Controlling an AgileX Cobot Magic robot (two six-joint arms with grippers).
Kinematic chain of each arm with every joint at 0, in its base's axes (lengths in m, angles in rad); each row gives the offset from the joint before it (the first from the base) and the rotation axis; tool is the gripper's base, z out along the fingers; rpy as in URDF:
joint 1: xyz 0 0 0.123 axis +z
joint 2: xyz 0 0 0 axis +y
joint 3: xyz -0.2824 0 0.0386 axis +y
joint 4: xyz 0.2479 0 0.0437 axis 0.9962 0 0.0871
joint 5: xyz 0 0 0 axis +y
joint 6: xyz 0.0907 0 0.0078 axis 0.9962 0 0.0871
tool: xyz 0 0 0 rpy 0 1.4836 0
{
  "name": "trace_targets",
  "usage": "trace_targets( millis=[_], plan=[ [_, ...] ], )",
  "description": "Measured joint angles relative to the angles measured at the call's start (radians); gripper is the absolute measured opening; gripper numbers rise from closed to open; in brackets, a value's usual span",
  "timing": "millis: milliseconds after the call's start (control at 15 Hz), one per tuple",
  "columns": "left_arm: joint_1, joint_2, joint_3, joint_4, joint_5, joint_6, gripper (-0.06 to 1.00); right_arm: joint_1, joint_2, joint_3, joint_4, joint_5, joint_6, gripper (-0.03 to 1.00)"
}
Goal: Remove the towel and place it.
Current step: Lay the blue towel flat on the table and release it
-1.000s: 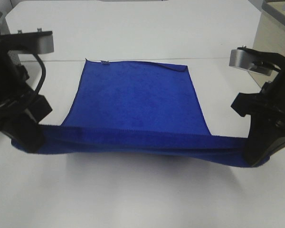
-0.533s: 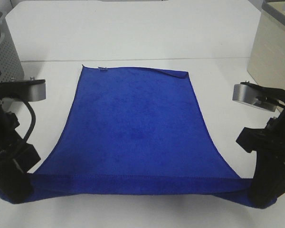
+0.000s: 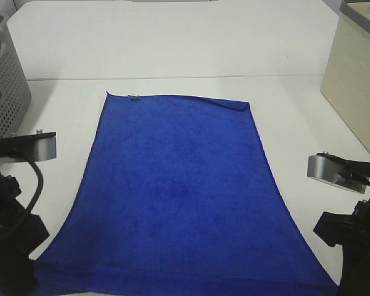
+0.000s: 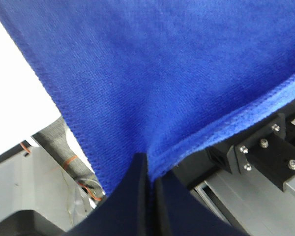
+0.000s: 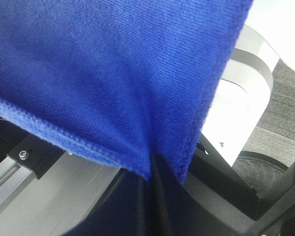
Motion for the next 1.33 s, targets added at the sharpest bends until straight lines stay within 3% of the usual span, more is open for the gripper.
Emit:
trace_targets(
  millis=[333,800,1333],
  plan=[
    [-0.001,0.008,0.036,-0.019,-0.001,0.0,0.0,0.0,0.071,0.002,0.003,0.0,-0.015,0.0],
    [-0.001,0.252,0.036,-0.035,-0.005,0.086,0.0,0.0,0.261,0.001,0.011,-0.002,-0.064,0.0],
    [-0.003,0.488,-0.105,-0.02,0.017,0.141,0.0,0.0,0.417,0.002,-0.01,-0.005,-0.115,0.0]
  ],
)
